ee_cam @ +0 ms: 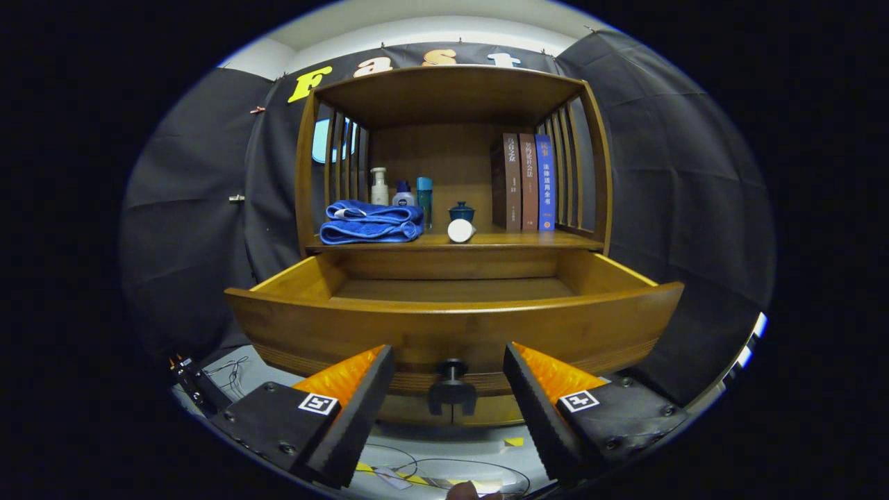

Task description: Pull open the drawer, take out the items inside it, and place them on the countertop above the cabinet.

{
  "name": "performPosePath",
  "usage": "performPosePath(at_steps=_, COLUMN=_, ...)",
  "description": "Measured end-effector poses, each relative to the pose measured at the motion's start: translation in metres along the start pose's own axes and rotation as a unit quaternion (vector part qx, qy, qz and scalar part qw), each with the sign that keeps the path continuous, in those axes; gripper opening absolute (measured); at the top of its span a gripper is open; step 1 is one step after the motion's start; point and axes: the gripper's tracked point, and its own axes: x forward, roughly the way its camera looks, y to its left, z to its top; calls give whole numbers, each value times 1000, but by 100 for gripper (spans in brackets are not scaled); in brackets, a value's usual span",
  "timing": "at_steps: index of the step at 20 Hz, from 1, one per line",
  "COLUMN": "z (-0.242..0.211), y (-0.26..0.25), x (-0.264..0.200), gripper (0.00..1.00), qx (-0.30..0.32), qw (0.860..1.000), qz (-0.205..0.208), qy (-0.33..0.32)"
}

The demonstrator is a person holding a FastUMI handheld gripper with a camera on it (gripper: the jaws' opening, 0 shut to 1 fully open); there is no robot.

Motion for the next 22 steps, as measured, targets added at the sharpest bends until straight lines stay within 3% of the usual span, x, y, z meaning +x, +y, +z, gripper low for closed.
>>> performPosePath(at_steps=8, z=-19, y=-11, x=25, gripper=100, qx=1, qw=1000, qz=-24, qy=5)
performPosePath(at_steps=22, z=-21, y=-10, x=28, gripper=100, qx=0, qw=1000, qz=-23, qy=6)
